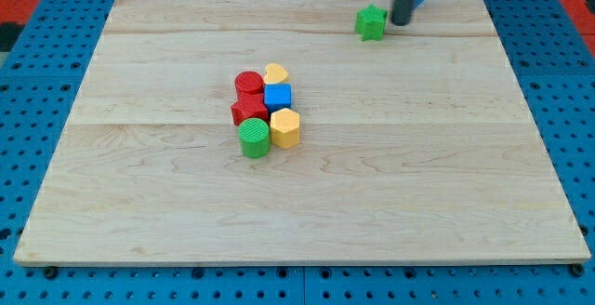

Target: Push green star towards left side

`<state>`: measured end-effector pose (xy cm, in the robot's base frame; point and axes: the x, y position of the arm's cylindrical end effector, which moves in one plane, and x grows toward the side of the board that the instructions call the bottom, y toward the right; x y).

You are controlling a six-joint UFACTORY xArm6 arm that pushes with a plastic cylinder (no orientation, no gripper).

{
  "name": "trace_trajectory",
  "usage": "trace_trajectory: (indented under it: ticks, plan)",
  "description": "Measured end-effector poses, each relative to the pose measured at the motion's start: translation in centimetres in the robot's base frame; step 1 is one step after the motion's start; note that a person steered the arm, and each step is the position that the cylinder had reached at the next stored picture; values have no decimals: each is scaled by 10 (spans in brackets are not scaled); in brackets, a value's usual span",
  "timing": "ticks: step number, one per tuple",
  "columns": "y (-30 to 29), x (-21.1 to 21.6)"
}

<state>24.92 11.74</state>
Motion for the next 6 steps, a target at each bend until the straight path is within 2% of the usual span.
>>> trace_trajectory:
  ticks: [3,4,6]
  plan:
    - [-118,1]
    - [-144,-12]
    - [-151,-2]
